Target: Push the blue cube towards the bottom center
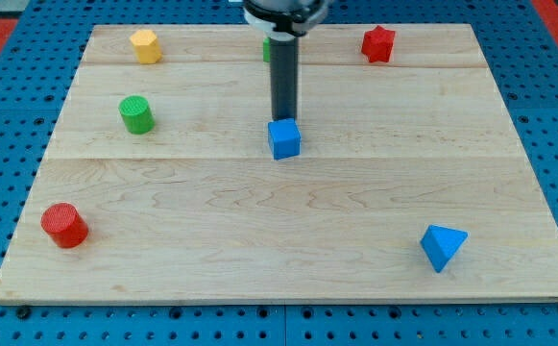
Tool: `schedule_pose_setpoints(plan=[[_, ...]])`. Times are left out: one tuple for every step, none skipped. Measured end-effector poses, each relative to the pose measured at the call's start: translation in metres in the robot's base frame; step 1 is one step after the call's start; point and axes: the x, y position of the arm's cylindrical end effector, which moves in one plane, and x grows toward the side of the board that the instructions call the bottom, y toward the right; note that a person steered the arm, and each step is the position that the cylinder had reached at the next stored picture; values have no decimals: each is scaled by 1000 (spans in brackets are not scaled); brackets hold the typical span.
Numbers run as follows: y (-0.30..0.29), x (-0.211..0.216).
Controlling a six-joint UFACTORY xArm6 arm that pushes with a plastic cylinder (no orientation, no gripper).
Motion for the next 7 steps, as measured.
schedule_pose_setpoints(plan=[[-28, 48], [-29, 104], [-28, 70], [25, 85], [30, 114], [15, 154], [8, 126]])
